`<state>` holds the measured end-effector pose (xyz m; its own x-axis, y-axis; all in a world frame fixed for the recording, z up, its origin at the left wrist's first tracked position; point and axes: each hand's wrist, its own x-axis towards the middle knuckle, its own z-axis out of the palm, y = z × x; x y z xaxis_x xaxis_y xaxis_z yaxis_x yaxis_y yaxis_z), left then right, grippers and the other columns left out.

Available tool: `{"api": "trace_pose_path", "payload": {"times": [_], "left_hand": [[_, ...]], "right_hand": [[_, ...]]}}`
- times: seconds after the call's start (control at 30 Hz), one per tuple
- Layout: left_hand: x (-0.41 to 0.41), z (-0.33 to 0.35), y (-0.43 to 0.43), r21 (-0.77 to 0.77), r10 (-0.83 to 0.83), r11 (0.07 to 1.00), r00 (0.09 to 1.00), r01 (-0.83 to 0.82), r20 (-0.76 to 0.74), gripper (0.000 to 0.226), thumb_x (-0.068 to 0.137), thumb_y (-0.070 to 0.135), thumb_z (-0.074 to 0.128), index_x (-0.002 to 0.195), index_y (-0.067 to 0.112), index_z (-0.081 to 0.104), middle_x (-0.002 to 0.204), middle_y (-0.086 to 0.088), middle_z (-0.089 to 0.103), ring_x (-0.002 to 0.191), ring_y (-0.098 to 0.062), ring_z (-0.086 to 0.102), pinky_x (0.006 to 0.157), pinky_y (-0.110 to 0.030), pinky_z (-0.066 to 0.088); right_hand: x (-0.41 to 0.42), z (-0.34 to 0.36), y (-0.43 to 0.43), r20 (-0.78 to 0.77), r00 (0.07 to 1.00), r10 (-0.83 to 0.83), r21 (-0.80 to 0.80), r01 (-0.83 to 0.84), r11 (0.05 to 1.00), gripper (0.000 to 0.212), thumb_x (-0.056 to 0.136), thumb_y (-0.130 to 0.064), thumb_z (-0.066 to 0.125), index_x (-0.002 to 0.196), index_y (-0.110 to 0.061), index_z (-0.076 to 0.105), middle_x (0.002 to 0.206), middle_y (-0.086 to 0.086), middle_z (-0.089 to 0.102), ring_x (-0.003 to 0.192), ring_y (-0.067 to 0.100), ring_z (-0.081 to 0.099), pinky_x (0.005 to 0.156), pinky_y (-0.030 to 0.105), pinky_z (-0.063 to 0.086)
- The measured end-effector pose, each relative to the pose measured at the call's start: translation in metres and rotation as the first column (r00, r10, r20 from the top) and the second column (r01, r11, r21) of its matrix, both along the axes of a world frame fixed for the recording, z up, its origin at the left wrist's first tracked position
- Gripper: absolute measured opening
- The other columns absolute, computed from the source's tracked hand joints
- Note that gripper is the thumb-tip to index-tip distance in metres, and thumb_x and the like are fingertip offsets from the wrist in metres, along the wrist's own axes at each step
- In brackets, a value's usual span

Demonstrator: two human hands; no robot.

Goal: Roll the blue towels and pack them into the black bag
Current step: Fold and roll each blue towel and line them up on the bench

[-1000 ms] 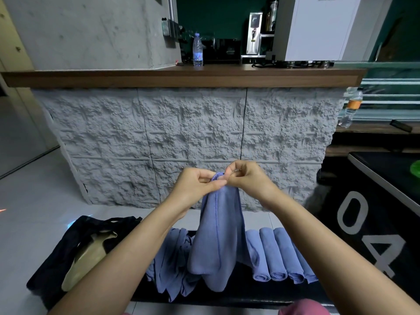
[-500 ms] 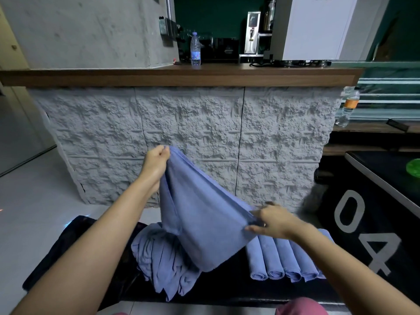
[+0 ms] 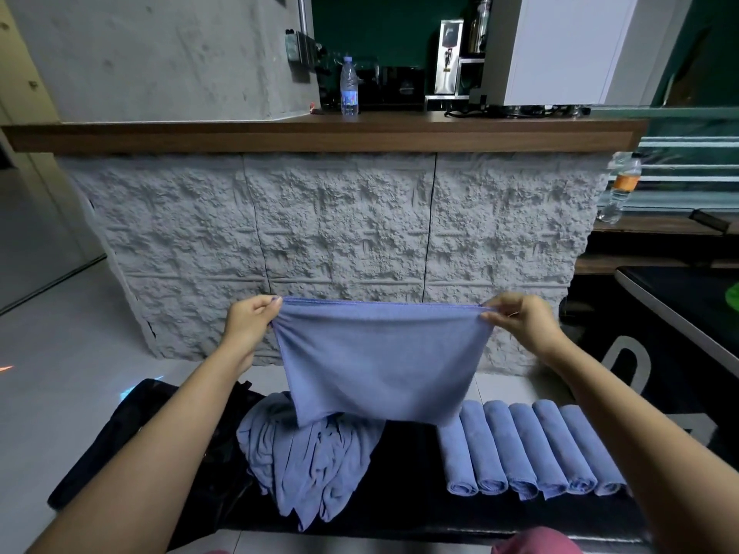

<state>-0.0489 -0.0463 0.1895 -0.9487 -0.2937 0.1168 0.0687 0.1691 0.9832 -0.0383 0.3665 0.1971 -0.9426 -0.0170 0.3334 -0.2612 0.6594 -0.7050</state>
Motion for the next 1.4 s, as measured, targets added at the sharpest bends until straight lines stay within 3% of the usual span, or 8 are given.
{"api": "trace_pose_path", "payload": {"times": [0.2,0.33,0.4,0.6,1.03,1.23,1.3,1.4], "left_hand": [[0.002,0.018,-0.005,-0.025,-0.148,0.989,0.987,0.147,-0.056,0.012,0.091,0.011,0.058,0.091,0.006,0.068,0.084,-0.003,0.065,0.077,-0.011,0.056,0.071,-0.019,0.045],[0.009,0.02,-0.019,0.204,-0.268,0.946,0.962,0.252,0.051,0.013,0.091,0.007,0.054,0.089,0.007,0.067,0.08,-0.003,0.071,0.074,-0.012,0.062,0.065,-0.021,0.052],[0.011,0.018,-0.023,0.365,-0.326,0.896,0.932,0.252,0.156,0.013,0.092,0.006,0.053,0.092,0.004,0.066,0.079,-0.001,0.073,0.064,-0.009,0.067,0.058,-0.02,0.056],[0.009,0.01,0.031,0.358,-0.118,0.933,0.964,0.026,0.238,0.006,0.083,0.009,0.067,0.089,0.007,0.066,0.061,0.001,0.07,0.049,-0.004,0.063,0.049,-0.015,0.052],[0.034,0.034,0.143,0.052,-0.212,0.976,0.977,0.213,-0.009,0.015,0.086,0.015,0.066,0.096,0.005,0.072,0.076,0.001,0.07,0.062,0.001,0.062,0.056,-0.013,0.049],[0.041,0.033,0.136,-0.023,-0.403,0.915,0.912,0.402,-0.073,0.018,0.075,0.0,0.074,0.09,0.009,0.067,0.083,0.0,0.07,0.073,0.002,0.065,0.068,-0.012,0.05],[0.039,0.033,0.133,-0.097,-0.398,0.916,0.914,0.39,-0.081,0.019,0.078,-0.002,0.071,0.089,0.012,0.067,0.083,0.002,0.069,0.07,0.007,0.062,0.07,-0.009,0.048],[0.04,0.038,0.125,-0.147,-0.517,0.849,0.855,0.508,-0.033,0.021,0.081,-0.001,0.067,0.087,0.019,0.066,0.086,0.006,0.069,0.077,0.005,0.063,0.075,-0.01,0.047]], "right_hand": [[-0.012,0.021,0.008,0.06,0.994,-0.094,0.167,0.083,0.982,0.013,0.08,-0.013,0.074,0.084,-0.002,0.068,0.072,0.009,0.063,0.074,0.021,0.06,0.06,0.025,0.037],[0.009,0.035,0.017,0.234,0.886,0.401,-0.608,-0.188,0.771,0.016,0.083,-0.02,0.064,0.087,-0.005,0.064,0.076,0.003,0.065,0.071,0.011,0.06,0.064,0.016,0.051],[0.013,0.035,0.016,0.286,0.819,0.497,-0.724,-0.155,0.672,0.028,0.079,-0.028,0.065,0.093,-0.004,0.065,0.079,0.007,0.066,0.068,0.011,0.063,0.061,0.017,0.052],[-0.005,0.016,-0.031,0.287,0.957,-0.033,-0.571,0.198,0.797,0.03,0.088,-0.011,0.065,0.061,-0.009,0.052,0.058,0.007,0.048,0.052,0.014,0.046,0.045,0.018,0.05],[0.025,0.018,-0.138,0.079,0.995,0.063,-0.53,-0.012,0.848,0.013,0.085,-0.007,0.068,0.077,0.004,0.065,0.059,0.007,0.063,0.051,0.017,0.063,0.062,0.036,0.059],[0.037,0.026,-0.135,0.098,0.949,0.301,-0.644,-0.17,0.746,0.018,0.096,-0.006,0.05,0.089,-0.001,0.066,0.072,0.003,0.065,0.064,0.008,0.064,0.065,0.02,0.056],[0.034,0.023,-0.126,0.033,0.968,0.249,-0.481,-0.203,0.853,0.008,0.092,-0.011,0.059,0.096,-0.009,0.065,0.081,-0.005,0.063,0.074,0.008,0.058,0.071,0.022,0.051],[0.02,0.014,-0.099,-0.115,0.968,0.222,-0.01,-0.225,0.974,0.063,0.07,-0.036,0.081,0.125,-0.025,0.052,0.127,-0.009,0.051,0.116,0.009,0.04,0.1,0.026,0.032]]}}
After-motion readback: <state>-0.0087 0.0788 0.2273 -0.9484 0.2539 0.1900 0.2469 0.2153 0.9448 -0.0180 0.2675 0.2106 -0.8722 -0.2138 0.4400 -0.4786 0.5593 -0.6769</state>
